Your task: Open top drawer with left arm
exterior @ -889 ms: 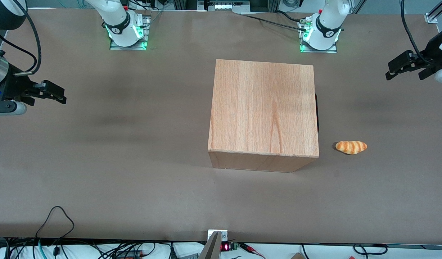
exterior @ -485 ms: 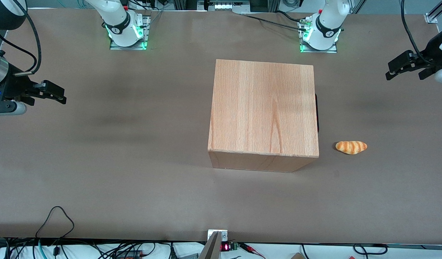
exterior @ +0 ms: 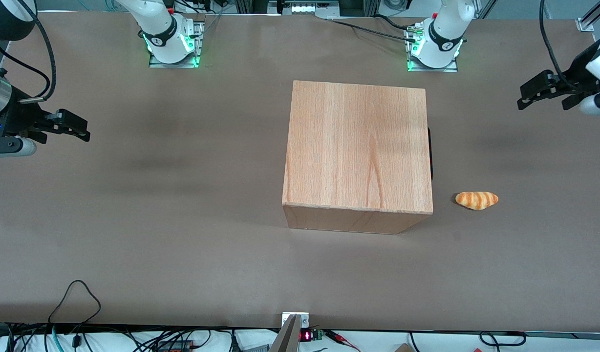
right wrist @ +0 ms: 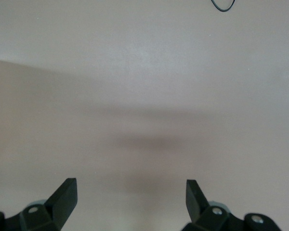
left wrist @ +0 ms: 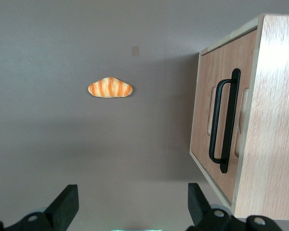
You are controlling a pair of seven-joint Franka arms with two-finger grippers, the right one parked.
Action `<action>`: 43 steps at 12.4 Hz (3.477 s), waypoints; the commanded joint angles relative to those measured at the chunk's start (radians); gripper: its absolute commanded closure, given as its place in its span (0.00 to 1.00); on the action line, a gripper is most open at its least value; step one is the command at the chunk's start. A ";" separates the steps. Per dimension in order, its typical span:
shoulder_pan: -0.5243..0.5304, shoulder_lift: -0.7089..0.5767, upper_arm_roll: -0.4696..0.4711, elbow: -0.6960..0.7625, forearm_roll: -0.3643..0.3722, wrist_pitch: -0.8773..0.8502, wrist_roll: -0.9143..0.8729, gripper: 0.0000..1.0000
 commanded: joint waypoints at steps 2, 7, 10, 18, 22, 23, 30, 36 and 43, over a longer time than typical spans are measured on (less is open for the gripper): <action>-0.017 0.077 -0.032 0.002 0.009 -0.005 0.009 0.00; -0.027 0.188 -0.067 0.004 0.007 -0.005 0.009 0.00; -0.014 0.260 -0.067 0.036 -0.086 -0.001 0.009 0.00; -0.010 0.373 -0.067 0.044 -0.201 0.004 0.012 0.00; -0.007 0.401 -0.067 0.044 -0.255 0.007 0.011 0.00; -0.007 0.406 -0.066 0.044 -0.272 0.007 0.011 0.00; 0.006 0.438 -0.059 0.045 -0.277 0.010 0.009 0.00; 0.010 0.462 -0.059 0.045 -0.318 0.011 0.011 0.00; 0.010 0.492 -0.058 0.045 -0.326 0.039 0.012 0.00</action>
